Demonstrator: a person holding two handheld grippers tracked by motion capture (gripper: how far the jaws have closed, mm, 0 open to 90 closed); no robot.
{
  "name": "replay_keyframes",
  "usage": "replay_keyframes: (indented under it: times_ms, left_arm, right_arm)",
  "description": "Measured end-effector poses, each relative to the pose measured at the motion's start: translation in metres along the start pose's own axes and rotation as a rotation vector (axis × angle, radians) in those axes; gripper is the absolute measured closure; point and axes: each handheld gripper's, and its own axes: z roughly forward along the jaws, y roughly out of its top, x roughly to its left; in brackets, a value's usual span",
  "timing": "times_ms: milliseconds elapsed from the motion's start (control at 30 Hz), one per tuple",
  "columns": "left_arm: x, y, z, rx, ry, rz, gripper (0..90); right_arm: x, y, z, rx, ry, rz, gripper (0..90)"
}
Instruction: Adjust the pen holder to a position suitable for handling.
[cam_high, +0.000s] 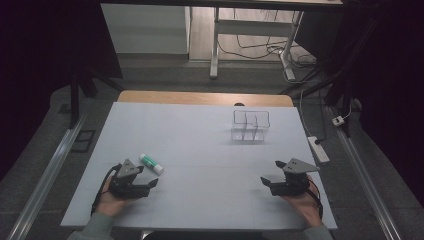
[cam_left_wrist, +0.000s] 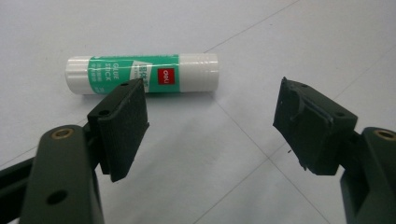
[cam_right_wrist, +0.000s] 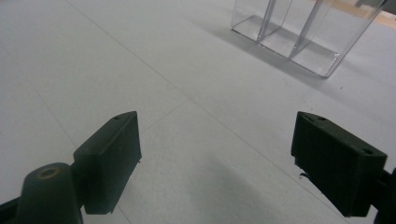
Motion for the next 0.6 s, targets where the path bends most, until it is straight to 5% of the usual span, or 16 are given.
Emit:
replay_keyframes:
  times_ms: [600]
  left_arm:
    - [-0.0001, -0.0001, -0.0028, -0.015, 0.007, 0.009, 26.0]
  right_arm:
    - [0.0002, 0.0049, 0.0053, 0.006, -0.003, -0.002, 17.3]
